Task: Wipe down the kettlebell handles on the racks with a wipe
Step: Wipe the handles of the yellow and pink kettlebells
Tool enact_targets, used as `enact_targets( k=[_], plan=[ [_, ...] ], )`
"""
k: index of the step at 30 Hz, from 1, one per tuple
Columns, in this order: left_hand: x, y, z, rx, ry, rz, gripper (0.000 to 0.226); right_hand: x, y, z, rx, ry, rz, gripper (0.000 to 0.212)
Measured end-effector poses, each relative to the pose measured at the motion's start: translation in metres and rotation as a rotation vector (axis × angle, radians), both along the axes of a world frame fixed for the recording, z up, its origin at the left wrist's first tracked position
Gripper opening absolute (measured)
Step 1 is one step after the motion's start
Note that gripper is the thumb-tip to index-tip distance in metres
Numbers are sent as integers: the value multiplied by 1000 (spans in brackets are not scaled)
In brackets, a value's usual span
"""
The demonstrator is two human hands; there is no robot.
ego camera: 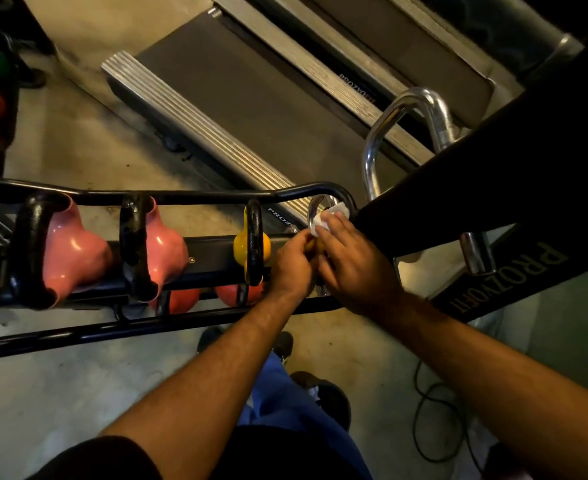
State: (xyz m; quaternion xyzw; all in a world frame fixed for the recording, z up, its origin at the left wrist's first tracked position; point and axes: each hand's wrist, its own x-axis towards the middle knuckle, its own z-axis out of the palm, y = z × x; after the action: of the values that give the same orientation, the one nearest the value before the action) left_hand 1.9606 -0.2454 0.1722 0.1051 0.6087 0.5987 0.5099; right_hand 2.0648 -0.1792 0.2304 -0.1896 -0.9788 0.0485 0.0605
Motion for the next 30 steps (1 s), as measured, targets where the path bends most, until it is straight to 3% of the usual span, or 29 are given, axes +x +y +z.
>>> enact_targets(
  k=[2, 5, 8, 13, 16, 18, 21, 24, 30],
  plan=[
    [-2, 3, 2, -42, -142, 50, 32, -13, 1, -1, -24, -52, -104, 52],
    [-1, -1, -2, -47, -159, 55, 32, -22, 3, 1, -56, -81, -90, 52],
    [2, -3, 0, -34, -92, 62, 33, -19, 6, 8, -19, -104, -19, 52],
    [2, -6, 0, 26, 2, 71, 26, -55, 9, 14, -229, -266, -312, 56],
    [3, -12, -7, 161, 44, 38, 40, -60, 11, 9, -291, -220, -374, 50],
    [3, -14, -10, 191, 89, 15, 30, -56, 10, 7, -332, -162, -379, 57],
    [2, -16, -14, 167, 216, -59, 11, -38, 2, 6, -344, -39, -244, 55],
    [3, -18, -20, 105, 248, -89, 25, -17, 0, 2, -296, -10, -154, 53],
    [4, -9, -19, 1, 341, -136, 9, -53, -1, 1, -379, -61, -464, 58]
  ],
)
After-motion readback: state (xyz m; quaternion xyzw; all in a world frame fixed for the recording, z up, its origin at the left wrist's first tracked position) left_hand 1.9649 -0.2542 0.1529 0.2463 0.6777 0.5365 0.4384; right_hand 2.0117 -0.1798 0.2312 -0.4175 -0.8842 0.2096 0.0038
